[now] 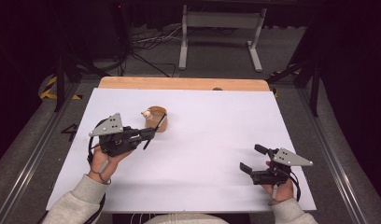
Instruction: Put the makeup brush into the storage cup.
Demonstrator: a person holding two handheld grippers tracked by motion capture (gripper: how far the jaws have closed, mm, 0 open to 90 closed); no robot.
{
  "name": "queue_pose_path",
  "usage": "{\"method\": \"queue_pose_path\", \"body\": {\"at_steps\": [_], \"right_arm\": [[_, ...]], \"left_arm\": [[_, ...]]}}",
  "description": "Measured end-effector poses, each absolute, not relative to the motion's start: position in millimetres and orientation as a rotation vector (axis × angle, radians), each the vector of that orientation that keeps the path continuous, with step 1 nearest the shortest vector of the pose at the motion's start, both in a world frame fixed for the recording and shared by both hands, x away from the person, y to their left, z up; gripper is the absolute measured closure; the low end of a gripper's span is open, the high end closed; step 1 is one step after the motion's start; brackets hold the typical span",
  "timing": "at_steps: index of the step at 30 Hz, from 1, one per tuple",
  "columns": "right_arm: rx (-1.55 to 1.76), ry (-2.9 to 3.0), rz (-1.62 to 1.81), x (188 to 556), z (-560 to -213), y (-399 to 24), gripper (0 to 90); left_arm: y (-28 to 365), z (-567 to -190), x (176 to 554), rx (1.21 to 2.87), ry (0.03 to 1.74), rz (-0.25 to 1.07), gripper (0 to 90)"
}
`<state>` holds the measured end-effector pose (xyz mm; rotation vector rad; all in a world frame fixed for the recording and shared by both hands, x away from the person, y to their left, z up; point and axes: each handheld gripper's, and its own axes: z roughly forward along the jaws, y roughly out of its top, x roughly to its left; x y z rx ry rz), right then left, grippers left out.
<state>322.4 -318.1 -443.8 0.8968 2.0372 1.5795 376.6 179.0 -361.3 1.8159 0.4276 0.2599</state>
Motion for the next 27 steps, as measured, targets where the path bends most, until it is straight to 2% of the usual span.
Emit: {"method": "queue_pose_path", "body": {"at_steps": [27], "right_arm": [[0.9, 2.043, 1.591, 322.3, -443.8, -319.2, 3.5]], "left_arm": [[185.6, -355.3, 389.5, 1.56, 0.493, 0.323, 83.3]]}}
